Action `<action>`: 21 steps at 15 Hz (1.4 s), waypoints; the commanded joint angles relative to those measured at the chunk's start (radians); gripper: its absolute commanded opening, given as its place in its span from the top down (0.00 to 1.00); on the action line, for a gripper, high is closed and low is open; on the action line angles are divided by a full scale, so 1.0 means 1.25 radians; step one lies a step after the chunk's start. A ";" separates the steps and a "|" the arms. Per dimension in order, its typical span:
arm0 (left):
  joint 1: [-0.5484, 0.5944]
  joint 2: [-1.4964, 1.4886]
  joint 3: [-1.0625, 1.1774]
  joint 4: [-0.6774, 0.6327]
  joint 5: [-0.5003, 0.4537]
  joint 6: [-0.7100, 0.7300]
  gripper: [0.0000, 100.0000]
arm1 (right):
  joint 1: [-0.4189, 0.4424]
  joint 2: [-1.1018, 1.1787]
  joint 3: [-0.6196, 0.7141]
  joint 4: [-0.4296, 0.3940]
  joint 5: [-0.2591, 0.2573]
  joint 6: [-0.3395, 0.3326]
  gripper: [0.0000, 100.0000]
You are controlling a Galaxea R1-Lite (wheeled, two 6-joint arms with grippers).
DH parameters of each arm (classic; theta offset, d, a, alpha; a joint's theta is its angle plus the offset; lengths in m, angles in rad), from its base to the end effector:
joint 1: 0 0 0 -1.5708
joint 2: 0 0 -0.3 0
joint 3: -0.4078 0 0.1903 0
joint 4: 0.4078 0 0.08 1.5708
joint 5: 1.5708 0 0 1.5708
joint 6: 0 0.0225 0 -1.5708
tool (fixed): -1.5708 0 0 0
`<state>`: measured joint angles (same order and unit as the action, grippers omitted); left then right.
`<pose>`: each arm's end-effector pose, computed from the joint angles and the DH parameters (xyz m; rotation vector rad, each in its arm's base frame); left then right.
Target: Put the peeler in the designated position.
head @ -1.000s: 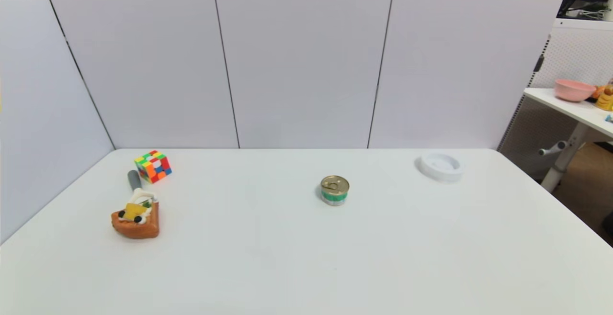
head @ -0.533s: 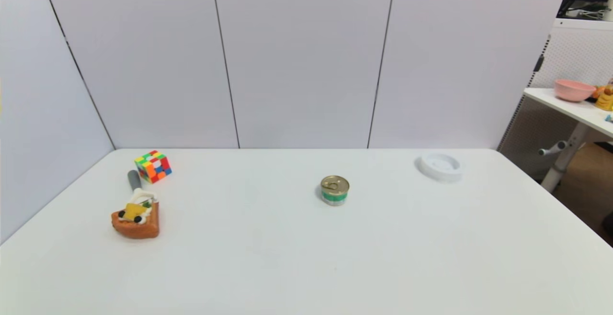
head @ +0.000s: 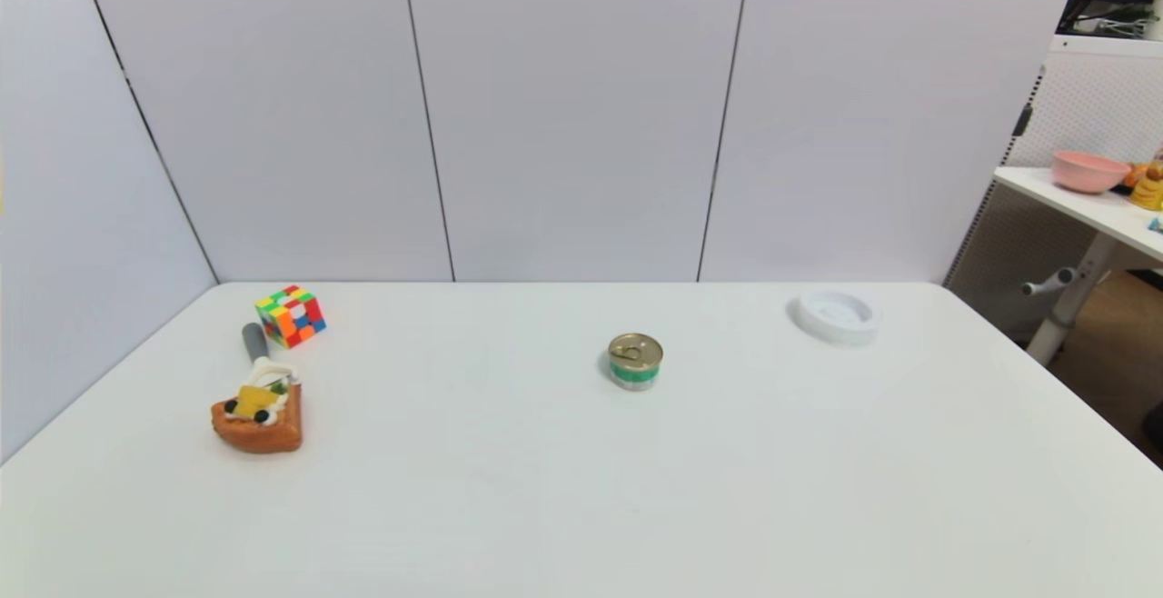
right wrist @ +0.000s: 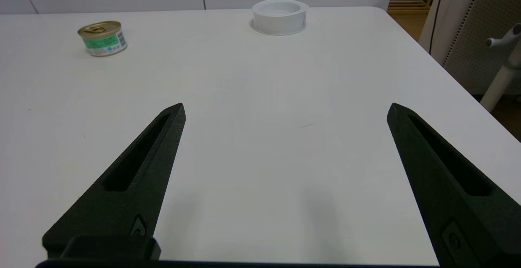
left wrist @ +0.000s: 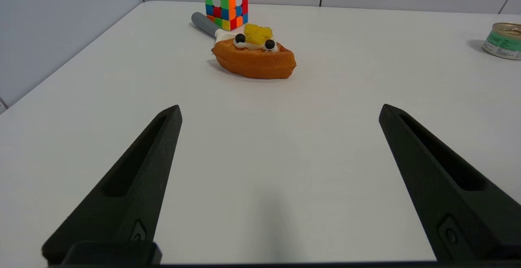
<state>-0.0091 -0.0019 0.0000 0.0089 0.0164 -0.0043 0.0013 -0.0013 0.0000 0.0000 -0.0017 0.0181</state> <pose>-0.0229 0.0006 0.0745 -0.0042 0.0070 0.0073 -0.0229 -0.0001 0.0754 0.0181 -0.0013 -0.0004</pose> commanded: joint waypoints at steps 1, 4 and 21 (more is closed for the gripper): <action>0.000 0.002 0.000 0.000 0.000 0.000 0.00 | -0.001 0.001 0.001 0.000 0.000 0.000 0.00; 0.000 0.002 0.000 0.000 0.000 0.000 0.00 | 0.000 0.001 0.001 0.000 0.000 0.000 0.00; 0.000 0.002 0.000 0.000 0.000 0.000 0.00 | -0.001 0.001 0.001 0.000 -0.005 0.005 0.00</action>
<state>-0.0091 -0.0017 0.0000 0.0091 0.0164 -0.0038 0.0000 -0.0013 0.0000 -0.0013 -0.0072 0.0226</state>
